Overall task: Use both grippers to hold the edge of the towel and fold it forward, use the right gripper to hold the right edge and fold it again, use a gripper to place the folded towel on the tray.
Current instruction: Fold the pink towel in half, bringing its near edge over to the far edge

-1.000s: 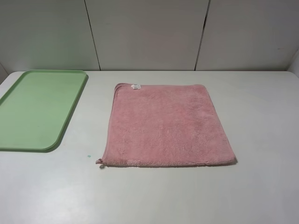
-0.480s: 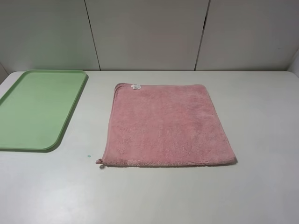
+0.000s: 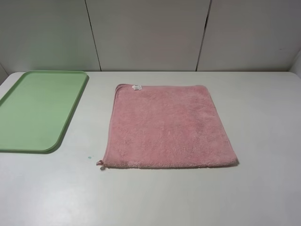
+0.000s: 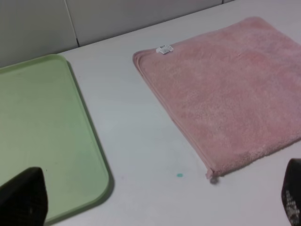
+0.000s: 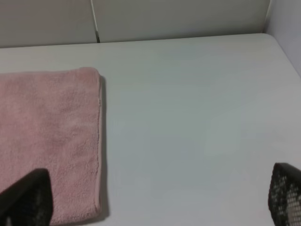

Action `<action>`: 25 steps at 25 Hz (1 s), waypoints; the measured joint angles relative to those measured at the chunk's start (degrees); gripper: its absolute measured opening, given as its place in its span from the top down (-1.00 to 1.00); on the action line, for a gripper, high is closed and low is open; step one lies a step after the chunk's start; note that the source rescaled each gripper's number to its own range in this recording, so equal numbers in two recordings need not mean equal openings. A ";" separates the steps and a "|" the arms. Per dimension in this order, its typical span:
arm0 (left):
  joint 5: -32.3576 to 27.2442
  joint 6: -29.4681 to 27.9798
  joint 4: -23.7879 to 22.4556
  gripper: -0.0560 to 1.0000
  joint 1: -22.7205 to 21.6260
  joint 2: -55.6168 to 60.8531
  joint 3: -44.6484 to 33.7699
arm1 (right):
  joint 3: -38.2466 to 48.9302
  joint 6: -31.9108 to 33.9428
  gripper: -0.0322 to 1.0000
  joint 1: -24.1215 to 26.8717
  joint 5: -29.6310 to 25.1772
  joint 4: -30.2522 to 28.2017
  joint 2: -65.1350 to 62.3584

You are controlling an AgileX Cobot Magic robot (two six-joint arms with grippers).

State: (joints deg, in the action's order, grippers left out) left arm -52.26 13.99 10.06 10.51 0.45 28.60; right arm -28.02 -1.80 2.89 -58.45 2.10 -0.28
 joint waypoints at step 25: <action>1.01 0.00 0.00 -1.00 0.00 0.00 -0.10 | 0.00 0.00 -1.00 0.00 0.00 0.00 0.00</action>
State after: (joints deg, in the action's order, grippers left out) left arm -51.25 13.99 10.06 10.51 0.45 28.50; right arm -28.02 -1.80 2.89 -58.45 2.10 -0.28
